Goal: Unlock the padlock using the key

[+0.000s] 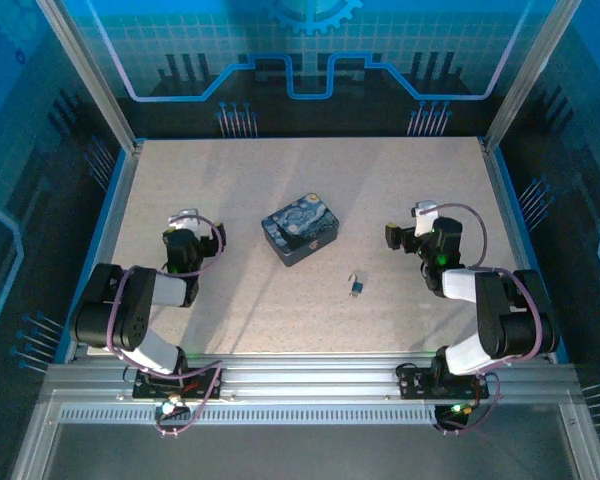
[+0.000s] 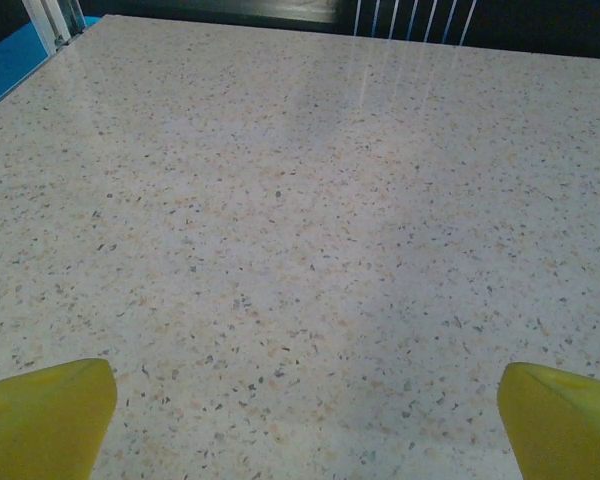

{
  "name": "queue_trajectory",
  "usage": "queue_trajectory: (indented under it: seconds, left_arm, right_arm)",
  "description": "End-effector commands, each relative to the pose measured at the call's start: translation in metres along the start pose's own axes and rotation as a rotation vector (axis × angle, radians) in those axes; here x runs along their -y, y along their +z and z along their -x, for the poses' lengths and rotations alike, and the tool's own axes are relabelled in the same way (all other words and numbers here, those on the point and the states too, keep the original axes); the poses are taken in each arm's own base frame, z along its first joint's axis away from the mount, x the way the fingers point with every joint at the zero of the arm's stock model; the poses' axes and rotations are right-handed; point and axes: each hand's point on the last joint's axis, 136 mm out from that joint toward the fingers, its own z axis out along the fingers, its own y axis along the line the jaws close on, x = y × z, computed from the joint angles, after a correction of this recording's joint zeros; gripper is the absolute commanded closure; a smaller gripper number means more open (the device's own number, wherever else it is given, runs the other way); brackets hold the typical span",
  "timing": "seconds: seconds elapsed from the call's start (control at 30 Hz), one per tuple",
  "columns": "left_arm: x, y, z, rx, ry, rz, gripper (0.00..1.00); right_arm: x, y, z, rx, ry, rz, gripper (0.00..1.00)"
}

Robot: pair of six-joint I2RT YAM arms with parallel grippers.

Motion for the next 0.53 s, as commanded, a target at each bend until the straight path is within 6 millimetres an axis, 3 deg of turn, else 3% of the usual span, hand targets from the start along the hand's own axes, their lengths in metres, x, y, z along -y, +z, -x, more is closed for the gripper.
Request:
queue_trajectory:
  seconds: [0.0, 0.5]
  left_arm:
    - [0.0050, 0.0022, 0.0177, 0.053, 0.000, -0.032, 0.01]
    - [0.0052, 0.0021, 0.0178, 0.054, 0.002, -0.032, 0.01]
  right_arm:
    - [-0.0043, 0.0009, 0.0042, 0.024, -0.025, -0.001, 0.00]
    - [-0.0047, 0.0011, 0.0041, 0.022, -0.033, -0.012, 0.00]
